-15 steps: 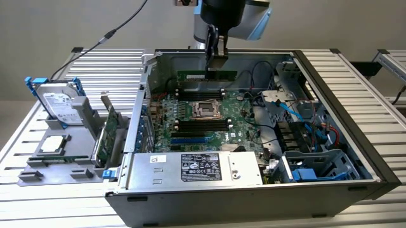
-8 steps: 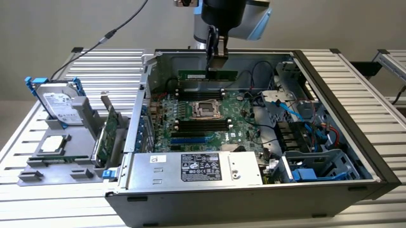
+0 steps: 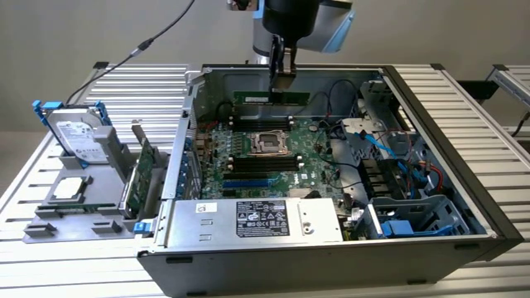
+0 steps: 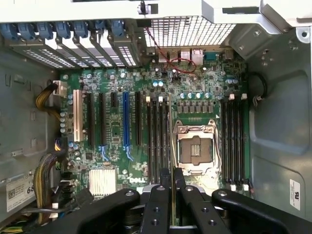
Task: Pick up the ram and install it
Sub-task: 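Pick up the ram and move it above insertion slot, then insert the ram into the slot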
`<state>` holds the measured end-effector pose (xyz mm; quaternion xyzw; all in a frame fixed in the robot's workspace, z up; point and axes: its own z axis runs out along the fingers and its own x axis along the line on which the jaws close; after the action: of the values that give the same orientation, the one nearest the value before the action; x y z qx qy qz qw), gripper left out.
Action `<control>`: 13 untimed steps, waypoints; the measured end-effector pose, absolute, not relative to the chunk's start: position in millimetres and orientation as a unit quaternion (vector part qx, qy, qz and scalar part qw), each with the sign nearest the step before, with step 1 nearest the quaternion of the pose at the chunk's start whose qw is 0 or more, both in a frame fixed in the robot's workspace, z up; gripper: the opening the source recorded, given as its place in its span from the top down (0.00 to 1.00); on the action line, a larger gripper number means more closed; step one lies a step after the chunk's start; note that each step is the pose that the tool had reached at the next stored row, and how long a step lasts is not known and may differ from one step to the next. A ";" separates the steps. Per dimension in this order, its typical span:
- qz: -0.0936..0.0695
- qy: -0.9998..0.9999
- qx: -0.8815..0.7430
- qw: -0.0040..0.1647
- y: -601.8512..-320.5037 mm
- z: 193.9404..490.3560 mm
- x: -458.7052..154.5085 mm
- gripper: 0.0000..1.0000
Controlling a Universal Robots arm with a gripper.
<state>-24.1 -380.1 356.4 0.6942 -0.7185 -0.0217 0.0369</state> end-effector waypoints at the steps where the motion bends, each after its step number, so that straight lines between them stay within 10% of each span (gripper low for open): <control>1: -0.021 -0.719 0.694 0.036 -378.4 355.4 -24.1 0.86; 13: -0.014 -0.719 0.693 0.038 -377.2 354.2 -24.4 0.86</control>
<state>-24.4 -377.2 354.2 0.6934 -0.7194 -0.0141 0.0383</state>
